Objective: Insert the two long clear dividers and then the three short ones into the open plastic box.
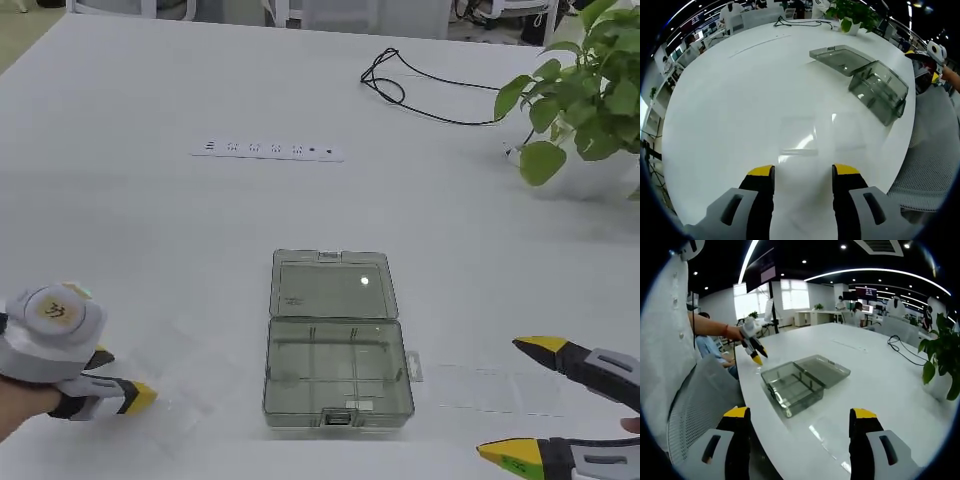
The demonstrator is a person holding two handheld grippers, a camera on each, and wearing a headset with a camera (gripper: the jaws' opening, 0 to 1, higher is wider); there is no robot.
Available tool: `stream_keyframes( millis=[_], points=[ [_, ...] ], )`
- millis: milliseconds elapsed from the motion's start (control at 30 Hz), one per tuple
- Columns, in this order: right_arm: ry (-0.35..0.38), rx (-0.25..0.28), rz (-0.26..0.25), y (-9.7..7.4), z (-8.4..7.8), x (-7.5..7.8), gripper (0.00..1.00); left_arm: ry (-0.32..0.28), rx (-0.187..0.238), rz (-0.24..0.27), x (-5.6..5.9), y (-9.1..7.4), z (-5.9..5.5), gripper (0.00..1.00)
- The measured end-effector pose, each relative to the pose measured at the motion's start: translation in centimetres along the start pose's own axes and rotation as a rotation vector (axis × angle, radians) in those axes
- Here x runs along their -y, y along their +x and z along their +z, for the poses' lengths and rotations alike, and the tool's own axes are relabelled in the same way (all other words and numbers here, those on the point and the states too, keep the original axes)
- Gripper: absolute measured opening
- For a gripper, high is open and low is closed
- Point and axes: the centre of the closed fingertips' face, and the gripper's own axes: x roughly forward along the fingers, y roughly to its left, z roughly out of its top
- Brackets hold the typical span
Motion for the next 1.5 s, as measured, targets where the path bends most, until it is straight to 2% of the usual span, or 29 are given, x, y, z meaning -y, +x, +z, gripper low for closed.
stream_keyframes(
  millis=[133,333,633,867,1333,1500],
  points=[
    [0.002,0.001,-0.002,0.0,-0.02,0.03,0.81,0.02,-0.014,0.012,-0.06,0.15,-0.09,0.43],
    [0.004,0.002,-0.004,0.01,-0.12,0.07,0.81,0.008,-0.049,0.042,-0.37,0.25,-0.19,0.39],
    [0.004,0.003,-0.001,0.23,-0.12,-0.01,0.81,-0.013,-0.075,0.049,-0.64,0.38,-0.28,0.38],
    [0.001,-0.004,0.003,0.33,-0.38,-0.14,0.81,-0.018,-0.094,0.051,-0.78,0.32,-0.29,0.32],
    [-0.004,-0.008,0.008,0.42,-0.42,-0.25,0.81,-0.047,-0.086,0.034,-0.46,0.08,-0.28,0.32],
    [-0.005,-0.008,0.012,0.52,-0.39,-0.37,0.81,-0.088,-0.069,0.016,-0.34,0.0,-0.22,0.32]
  ],
)
